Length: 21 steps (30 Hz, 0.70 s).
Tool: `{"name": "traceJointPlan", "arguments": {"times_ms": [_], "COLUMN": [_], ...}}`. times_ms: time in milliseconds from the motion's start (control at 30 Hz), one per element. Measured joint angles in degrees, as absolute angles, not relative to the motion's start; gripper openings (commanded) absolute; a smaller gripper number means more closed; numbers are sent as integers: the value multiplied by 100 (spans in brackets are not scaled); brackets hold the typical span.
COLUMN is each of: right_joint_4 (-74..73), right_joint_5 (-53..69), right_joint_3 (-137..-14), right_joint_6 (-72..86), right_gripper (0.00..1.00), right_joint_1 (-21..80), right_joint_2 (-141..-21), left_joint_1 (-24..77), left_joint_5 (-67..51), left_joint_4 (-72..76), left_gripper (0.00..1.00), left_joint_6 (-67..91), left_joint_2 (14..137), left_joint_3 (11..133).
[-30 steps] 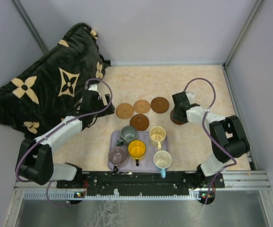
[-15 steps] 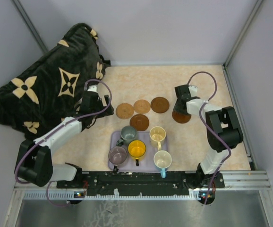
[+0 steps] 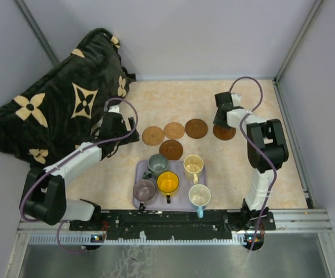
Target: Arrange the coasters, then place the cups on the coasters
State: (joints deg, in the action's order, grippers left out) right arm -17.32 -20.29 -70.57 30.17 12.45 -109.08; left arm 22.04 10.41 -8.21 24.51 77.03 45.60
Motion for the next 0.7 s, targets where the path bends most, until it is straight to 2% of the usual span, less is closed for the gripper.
{"name": "traceJointPlan", "arguments": {"times_ms": [167, 367, 600, 700], "right_joint_4": [-1789, -1806, -1992, -1938], "right_joint_5": [-2036, -1975, -2005, -2029], "right_joint_3": [-7408, -7024, -6401, -6438], "right_joint_6": [2954, 2954, 2825, 2722], "right_gripper": [41, 44, 60, 63], "right_joint_1": [1245, 1251, 1570, 1953], "right_joint_2": [-11153, -10807, -9402, -8882], "left_joint_1": [2204, 2204, 2265, 2397], "left_joint_5": [1120, 1260, 1557, 1741], "left_joint_4": [-823, -735, -539, -513], "left_gripper": [99, 99, 99, 99], "left_joint_6": [2436, 2392, 2263, 2196], "left_joint_2": [7894, 8204, 8919, 9227], "left_joint_3": [4593, 4770, 5181, 5304]}}
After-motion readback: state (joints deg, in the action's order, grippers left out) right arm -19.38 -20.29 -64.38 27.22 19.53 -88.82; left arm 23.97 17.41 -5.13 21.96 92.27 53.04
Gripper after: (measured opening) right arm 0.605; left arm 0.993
